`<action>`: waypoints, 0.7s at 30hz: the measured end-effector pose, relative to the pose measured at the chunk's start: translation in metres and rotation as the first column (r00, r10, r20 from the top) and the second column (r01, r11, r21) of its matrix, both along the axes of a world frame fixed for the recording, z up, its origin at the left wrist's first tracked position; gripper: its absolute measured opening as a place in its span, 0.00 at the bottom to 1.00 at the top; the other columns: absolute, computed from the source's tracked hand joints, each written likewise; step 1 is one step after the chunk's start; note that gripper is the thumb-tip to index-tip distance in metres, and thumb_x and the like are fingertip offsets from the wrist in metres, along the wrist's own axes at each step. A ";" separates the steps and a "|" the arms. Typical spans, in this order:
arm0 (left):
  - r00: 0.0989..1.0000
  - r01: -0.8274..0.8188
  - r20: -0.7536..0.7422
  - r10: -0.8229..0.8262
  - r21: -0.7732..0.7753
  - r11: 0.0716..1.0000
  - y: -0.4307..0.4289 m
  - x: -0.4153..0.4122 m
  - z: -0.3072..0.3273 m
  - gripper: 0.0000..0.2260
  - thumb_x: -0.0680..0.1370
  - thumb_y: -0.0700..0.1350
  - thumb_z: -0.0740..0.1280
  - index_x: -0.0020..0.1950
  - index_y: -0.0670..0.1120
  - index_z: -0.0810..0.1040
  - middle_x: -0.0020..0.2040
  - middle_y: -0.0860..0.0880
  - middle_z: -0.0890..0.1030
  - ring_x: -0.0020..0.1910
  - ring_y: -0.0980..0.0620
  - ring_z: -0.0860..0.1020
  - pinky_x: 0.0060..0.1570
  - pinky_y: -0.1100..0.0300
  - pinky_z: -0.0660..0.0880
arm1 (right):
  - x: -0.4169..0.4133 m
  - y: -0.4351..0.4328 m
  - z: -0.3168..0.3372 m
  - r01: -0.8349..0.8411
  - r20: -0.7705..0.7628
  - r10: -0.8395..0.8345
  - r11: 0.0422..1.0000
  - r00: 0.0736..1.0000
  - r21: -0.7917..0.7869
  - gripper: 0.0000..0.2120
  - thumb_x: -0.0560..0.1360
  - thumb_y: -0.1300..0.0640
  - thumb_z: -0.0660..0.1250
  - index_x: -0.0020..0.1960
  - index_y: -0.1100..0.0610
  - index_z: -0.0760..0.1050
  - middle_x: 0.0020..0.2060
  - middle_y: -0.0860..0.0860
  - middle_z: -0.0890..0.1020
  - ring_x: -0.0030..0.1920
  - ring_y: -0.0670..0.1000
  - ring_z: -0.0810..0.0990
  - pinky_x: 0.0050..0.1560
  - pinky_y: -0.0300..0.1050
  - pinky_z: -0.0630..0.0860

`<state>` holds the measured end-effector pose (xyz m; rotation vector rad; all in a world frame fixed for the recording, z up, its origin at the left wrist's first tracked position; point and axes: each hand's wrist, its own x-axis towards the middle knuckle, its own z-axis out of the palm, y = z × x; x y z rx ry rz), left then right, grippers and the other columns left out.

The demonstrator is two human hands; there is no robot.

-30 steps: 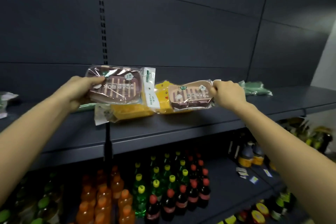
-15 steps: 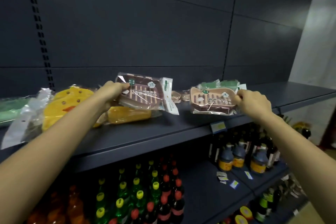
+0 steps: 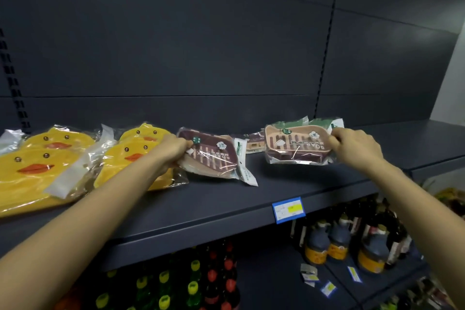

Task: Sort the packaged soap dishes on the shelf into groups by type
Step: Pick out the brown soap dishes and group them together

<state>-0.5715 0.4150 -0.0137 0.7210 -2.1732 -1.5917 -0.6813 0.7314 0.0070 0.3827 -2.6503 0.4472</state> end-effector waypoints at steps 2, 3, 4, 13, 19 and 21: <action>0.999 -0.045 0.018 0.046 -0.061 0.997 0.002 -0.006 -0.005 0.12 0.77 0.39 0.61 0.59 0.37 0.71 0.51 0.38 0.80 0.42 0.43 0.79 0.36 0.55 0.76 | -0.013 -0.004 -0.001 -0.048 -0.004 0.048 0.999 0.999 0.025 0.15 0.79 0.52 0.54 0.46 0.60 0.74 0.41 0.57 0.75 0.42 0.58 0.68 0.41 0.47 0.65; 0.997 -0.074 0.021 0.077 -0.100 0.992 0.000 -0.009 -0.008 0.13 0.75 0.39 0.62 0.59 0.36 0.71 0.55 0.37 0.79 0.47 0.42 0.79 0.40 0.52 0.77 | -0.020 -0.006 -0.001 -0.069 -0.005 0.070 0.997 0.998 0.033 0.15 0.79 0.52 0.54 0.45 0.61 0.74 0.41 0.57 0.75 0.41 0.58 0.69 0.41 0.47 0.65; 0.994 -0.102 0.028 0.107 -0.136 0.985 -0.002 -0.012 -0.010 0.16 0.74 0.40 0.64 0.60 0.35 0.70 0.58 0.36 0.77 0.52 0.40 0.79 0.44 0.50 0.78 | -0.028 -0.008 -0.001 -0.091 -0.007 0.091 0.995 0.996 0.036 0.15 0.79 0.53 0.54 0.44 0.60 0.73 0.41 0.58 0.76 0.41 0.58 0.69 0.41 0.47 0.65; 0.956 -0.157 0.167 0.242 -0.404 0.901 0.034 -0.027 -0.021 0.28 0.75 0.38 0.65 0.71 0.38 0.56 0.68 0.36 0.65 0.66 0.39 0.69 0.65 0.47 0.70 | -0.091 -0.028 -0.014 -0.295 0.012 0.296 0.948 0.955 0.121 0.10 0.78 0.53 0.55 0.40 0.54 0.69 0.51 0.61 0.81 0.52 0.62 0.77 0.43 0.48 0.66; 0.950 -0.188 0.100 0.297 -0.577 0.795 0.051 -0.032 -0.019 0.23 0.76 0.39 0.64 0.69 0.40 0.62 0.66 0.42 0.68 0.64 0.44 0.69 0.63 0.53 0.68 | -0.117 -0.034 -0.034 -0.397 0.140 0.373 0.880 0.917 0.261 0.12 0.78 0.49 0.56 0.44 0.54 0.73 0.56 0.59 0.80 0.56 0.60 0.77 0.44 0.46 0.66; 0.945 -0.222 0.051 0.323 -0.628 0.746 0.054 -0.029 -0.015 0.20 0.76 0.40 0.64 0.67 0.40 0.66 0.65 0.42 0.70 0.60 0.45 0.71 0.58 0.55 0.67 | -0.122 -0.035 -0.037 -0.419 0.169 0.384 0.857 0.907 0.300 0.15 0.78 0.46 0.55 0.46 0.54 0.75 0.57 0.57 0.79 0.57 0.59 0.77 0.46 0.46 0.67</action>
